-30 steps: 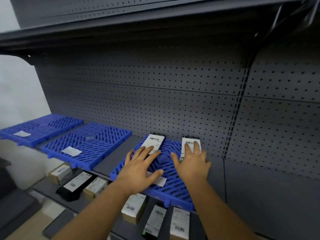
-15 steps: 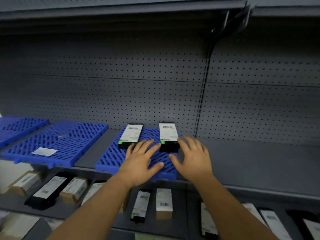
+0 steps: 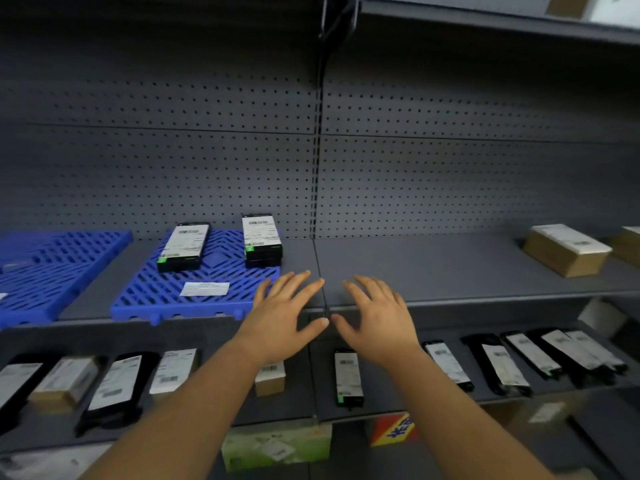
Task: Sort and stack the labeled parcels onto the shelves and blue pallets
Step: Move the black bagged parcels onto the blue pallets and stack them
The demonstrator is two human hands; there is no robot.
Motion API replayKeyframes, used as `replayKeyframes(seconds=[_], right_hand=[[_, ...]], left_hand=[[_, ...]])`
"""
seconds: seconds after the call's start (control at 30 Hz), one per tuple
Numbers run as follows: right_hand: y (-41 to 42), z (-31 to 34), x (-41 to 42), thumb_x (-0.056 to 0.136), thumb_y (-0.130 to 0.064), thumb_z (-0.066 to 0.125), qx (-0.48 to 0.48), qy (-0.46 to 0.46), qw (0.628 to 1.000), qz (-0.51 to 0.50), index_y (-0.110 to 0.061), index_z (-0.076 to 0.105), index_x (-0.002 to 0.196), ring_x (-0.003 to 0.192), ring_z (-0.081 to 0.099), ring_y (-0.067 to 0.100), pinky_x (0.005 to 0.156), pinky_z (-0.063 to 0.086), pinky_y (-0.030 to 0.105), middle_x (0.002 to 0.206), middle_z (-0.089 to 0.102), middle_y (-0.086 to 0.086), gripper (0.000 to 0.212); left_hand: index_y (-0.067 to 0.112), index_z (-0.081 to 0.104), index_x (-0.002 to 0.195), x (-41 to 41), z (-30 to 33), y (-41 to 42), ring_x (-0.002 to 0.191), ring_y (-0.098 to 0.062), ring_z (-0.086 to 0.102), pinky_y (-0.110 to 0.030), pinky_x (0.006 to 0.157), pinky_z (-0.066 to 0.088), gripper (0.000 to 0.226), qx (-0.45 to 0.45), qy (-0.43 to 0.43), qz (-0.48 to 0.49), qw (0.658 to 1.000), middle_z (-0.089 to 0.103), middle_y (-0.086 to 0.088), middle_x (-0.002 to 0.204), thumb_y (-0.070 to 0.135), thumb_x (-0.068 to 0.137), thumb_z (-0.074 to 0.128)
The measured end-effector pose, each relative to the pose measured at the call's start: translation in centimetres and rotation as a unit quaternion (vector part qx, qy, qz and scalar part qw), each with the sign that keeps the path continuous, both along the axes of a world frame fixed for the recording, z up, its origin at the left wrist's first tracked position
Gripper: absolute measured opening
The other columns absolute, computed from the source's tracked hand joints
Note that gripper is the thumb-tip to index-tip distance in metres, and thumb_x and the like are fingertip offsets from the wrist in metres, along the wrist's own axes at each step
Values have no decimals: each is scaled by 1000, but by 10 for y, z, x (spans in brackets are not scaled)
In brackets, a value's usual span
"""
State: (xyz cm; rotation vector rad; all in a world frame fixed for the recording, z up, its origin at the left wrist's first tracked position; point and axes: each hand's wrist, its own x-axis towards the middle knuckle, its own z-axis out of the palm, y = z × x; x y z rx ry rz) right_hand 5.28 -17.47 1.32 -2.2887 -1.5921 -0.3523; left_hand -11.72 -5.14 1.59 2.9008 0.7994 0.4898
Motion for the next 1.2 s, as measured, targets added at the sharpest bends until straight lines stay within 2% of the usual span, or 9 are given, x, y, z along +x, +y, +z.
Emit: replayKeyframes(seconds=[0.17, 0.33, 0.5, 0.73, 1.07, 1.2], right_hand=[[-34, -9, 31, 83, -67, 31, 4, 4, 1000, -2, -25, 48, 139, 136, 38, 24, 108, 34, 46, 145, 46, 1, 72], [-77, -19, 83, 83, -66, 36, -1, 7, 1000, -7, -24, 52, 135, 131, 44, 24, 101, 41, 47, 139, 51, 0, 68], [-117, -31, 135, 83, -65, 37, -6, 21, 1000, -4, -25, 51, 136, 131, 43, 23, 101, 39, 46, 140, 49, -2, 68], [-171, -58, 197, 81, -62, 42, -11, 34, 999, 17, -23, 53, 135, 127, 48, 25, 98, 42, 47, 137, 53, 1, 68], [-230, -106, 269, 85, -58, 48, -76, 102, 992, -21, -29, 39, 144, 137, 33, 21, 107, 32, 44, 147, 41, -3, 66], [-243, -117, 299, 81, -67, 35, -104, 109, 987, -48, -29, 38, 145, 138, 31, 22, 110, 29, 47, 148, 39, -3, 74]], left_hand=[[42, 12, 151, 33, -10, -34, 148, -15, 5, -45, 119, 5, 78, 9, 7, -17, 1000, 12, 10, 160, 80, 82, 13], [41, 15, 151, 80, -20, -73, 147, -15, 7, -43, 118, 6, 73, 19, 10, -30, 999, 14, 10, 160, 74, 86, 19], [40, 16, 151, 133, -30, -114, 147, -17, 9, -42, 118, 4, 71, -2, 5, -41, 999, 14, 11, 160, 71, 88, 25], [40, 14, 151, 192, -51, -170, 147, -16, 8, -38, 117, 5, 75, -24, 43, -59, 997, 13, 10, 160, 73, 84, 19], [39, 15, 151, 284, -101, -206, 147, -16, 7, -39, 118, 5, 80, -74, 110, -121, 984, 11, 11, 160, 77, 81, 17], [38, 15, 152, 329, -121, -207, 147, -16, 5, -38, 118, -1, 82, -94, 127, -157, 975, 10, 10, 160, 77, 80, 17]])
